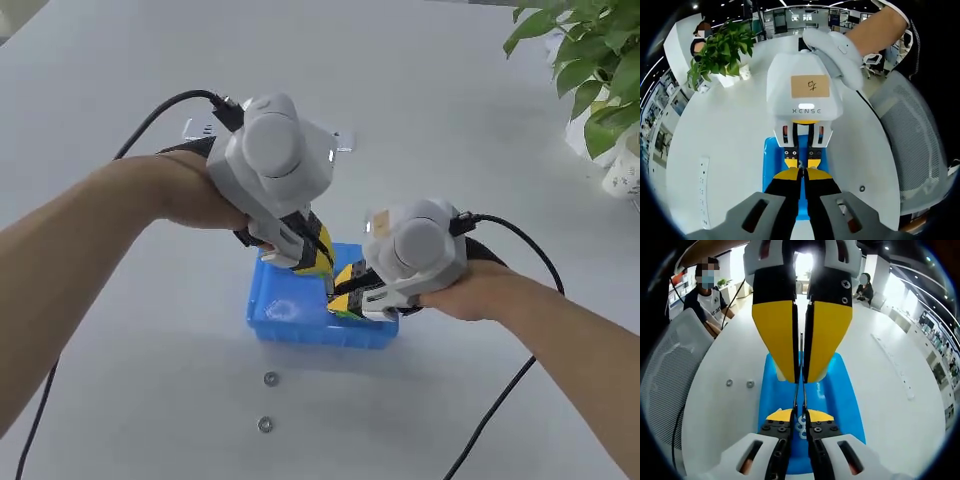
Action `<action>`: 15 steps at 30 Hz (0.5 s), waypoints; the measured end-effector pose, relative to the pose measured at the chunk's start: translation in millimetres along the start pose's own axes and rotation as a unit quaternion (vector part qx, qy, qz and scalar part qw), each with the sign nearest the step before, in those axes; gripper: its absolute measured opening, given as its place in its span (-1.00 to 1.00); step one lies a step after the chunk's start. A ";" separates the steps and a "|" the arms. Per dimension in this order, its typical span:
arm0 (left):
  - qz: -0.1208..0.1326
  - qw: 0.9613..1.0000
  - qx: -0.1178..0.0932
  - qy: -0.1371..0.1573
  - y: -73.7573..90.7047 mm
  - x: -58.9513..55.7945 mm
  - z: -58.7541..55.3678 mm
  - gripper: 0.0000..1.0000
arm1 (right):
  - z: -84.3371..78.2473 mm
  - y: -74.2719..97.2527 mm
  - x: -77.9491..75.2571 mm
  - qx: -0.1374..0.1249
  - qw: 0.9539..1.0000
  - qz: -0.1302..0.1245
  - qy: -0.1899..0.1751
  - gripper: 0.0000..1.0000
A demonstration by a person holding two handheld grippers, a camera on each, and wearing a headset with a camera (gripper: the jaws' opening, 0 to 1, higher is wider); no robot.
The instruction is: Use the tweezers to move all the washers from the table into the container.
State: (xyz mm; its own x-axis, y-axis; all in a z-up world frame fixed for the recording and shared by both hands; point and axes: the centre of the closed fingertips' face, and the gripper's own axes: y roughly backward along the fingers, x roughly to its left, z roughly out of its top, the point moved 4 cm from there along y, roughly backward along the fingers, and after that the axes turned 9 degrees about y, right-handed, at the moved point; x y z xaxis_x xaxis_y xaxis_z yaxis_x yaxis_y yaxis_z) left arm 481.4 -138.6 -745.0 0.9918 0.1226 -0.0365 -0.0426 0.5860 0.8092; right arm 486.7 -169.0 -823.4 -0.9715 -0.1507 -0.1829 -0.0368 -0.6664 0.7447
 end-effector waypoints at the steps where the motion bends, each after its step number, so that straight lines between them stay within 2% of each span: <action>1: 0.000 1.000 0.000 0.000 0.7 -0.3 0.4 -0.88 | 0.5 0.6 -0.1 0.000 1.000 -0.001 0.000 -0.78; 15: 0.007 1.000 -0.010 0.009 16.4 -6.1 8.9 -0.89 | 13.7 13.3 1.4 -0.014 1.000 -0.012 -0.003 -0.79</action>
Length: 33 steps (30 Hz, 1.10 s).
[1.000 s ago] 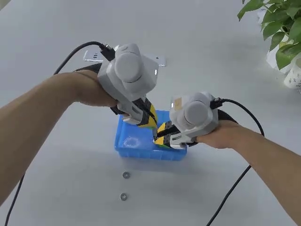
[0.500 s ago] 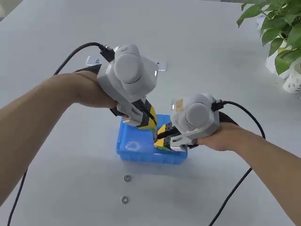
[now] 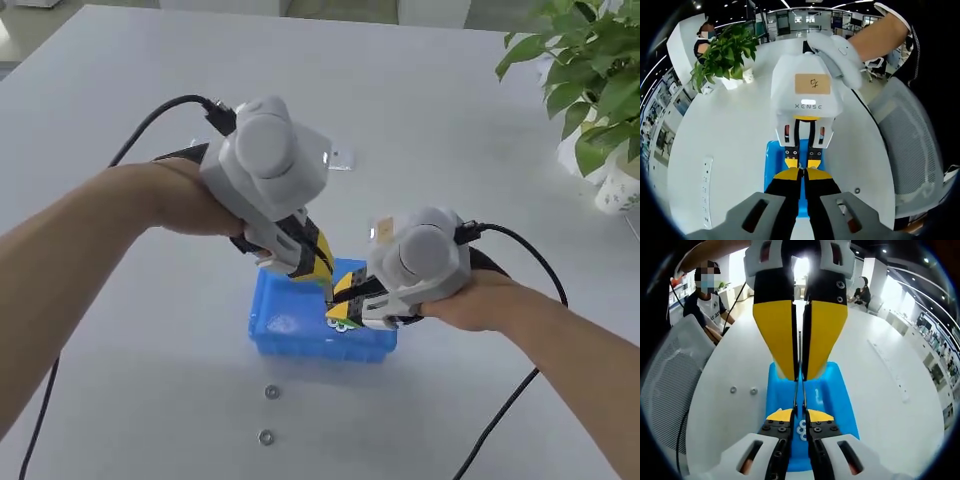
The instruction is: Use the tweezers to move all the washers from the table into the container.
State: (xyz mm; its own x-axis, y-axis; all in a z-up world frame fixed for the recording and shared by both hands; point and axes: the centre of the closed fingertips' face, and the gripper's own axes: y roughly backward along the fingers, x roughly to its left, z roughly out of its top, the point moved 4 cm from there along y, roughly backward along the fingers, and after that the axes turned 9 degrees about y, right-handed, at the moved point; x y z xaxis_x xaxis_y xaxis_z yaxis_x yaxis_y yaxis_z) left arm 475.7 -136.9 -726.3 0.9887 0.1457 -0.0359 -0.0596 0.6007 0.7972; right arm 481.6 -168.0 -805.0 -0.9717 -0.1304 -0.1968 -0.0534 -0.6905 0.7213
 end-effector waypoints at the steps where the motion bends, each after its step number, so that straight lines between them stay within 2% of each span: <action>1: 0.001 1.000 -0.001 0.000 1.4 -0.9 0.7 -0.89 | 1.1 1.3 0.1 -0.001 1.000 -0.003 0.001 -0.79; 19: 0.012 1.000 -0.005 0.001 25.4 -17.1 7.1 -0.88 | 24.7 15.8 9.7 -0.013 1.000 -0.015 0.008 -0.78; 33: 0.018 1.000 0.007 0.001 38.3 -35.8 0.4 -0.88 | 39.5 16.7 25.5 -0.019 1.000 -0.013 0.018 -0.78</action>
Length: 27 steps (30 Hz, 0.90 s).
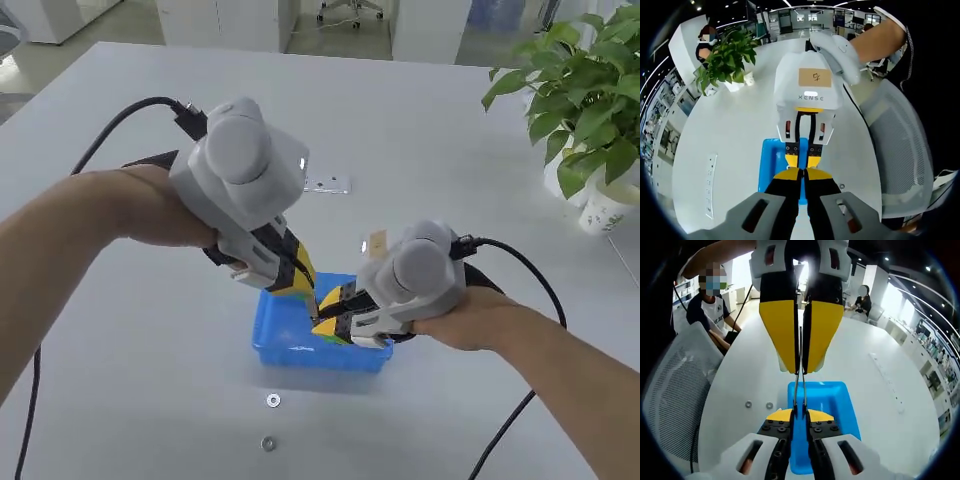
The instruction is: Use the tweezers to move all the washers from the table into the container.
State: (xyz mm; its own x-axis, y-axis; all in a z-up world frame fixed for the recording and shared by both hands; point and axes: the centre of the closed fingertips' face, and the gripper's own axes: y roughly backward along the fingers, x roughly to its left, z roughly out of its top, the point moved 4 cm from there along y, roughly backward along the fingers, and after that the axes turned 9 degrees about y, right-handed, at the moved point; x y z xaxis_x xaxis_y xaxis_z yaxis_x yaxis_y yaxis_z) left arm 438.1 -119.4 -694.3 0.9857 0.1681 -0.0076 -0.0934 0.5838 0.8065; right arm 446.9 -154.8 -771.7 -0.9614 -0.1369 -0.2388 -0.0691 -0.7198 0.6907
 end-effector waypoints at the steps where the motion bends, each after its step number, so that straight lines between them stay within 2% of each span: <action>1: 0.000 1.000 0.000 0.000 0.7 -1.7 -0.7 -0.88 | 1.4 -0.2 2.0 -0.001 1.000 0.001 0.001 -0.78; 15: -0.012 1.000 0.016 0.005 -3.4 -21.5 -12.9 -0.88 | 6.2 -11.5 26.0 -0.007 1.000 0.016 0.001 -0.77; 22: -0.016 1.000 0.020 0.010 -6.0 -26.5 -19.5 -0.88 | 6.5 -17.6 33.3 -0.008 1.000 0.026 0.002 -0.77; 27: -0.018 1.000 0.022 0.013 -7.6 -29.1 -24.4 -0.88 | 6.2 -23.5 37.3 -0.013 1.000 0.024 0.000 -0.77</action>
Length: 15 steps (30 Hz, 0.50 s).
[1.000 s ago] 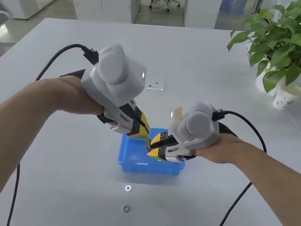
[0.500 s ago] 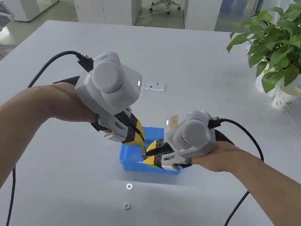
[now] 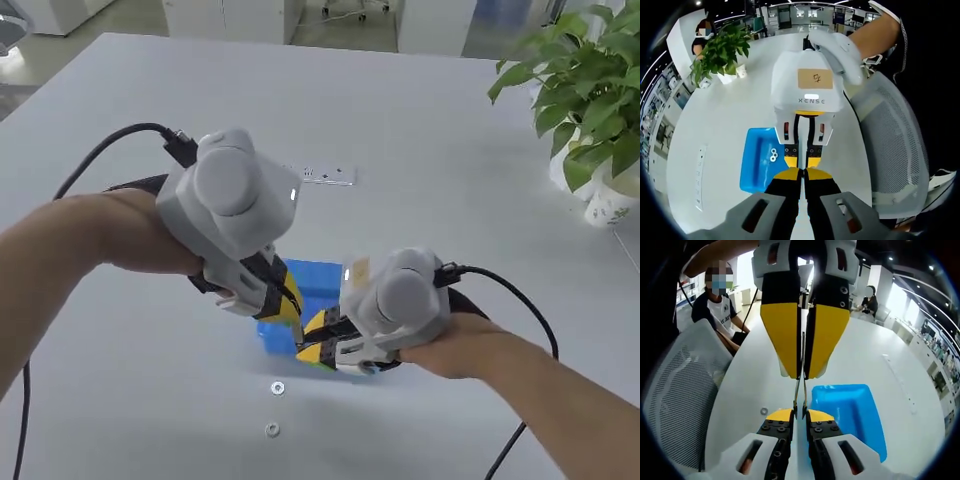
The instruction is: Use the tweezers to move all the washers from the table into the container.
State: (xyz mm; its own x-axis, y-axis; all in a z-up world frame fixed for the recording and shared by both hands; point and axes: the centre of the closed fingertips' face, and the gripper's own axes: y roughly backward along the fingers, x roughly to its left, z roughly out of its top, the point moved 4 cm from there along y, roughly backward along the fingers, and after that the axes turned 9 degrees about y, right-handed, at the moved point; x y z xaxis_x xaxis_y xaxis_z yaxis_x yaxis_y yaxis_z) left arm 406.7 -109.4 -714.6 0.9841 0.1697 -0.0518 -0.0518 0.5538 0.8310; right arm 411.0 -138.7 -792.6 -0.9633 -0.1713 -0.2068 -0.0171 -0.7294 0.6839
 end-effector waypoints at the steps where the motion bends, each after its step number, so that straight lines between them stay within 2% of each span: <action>1: 0.000 1.000 0.001 0.001 -0.7 -0.4 -1.2 -0.88 | -0.3 -1.2 0.9 -0.001 1.000 -0.001 -0.001 -0.77; 15: -0.010 1.000 0.013 0.010 -10.1 -5.1 -15.5 -0.88 | -4.5 -18.2 10.6 -0.006 1.000 0.009 -0.009 -0.76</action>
State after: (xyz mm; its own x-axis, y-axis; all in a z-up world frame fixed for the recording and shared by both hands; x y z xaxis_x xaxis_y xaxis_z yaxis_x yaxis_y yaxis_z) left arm 399.5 -103.3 -731.3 0.9811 0.1762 -0.0796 -0.0279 0.5361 0.8437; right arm 402.3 -130.2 -810.4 -0.9682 -0.1728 -0.1812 0.0040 -0.7342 0.6789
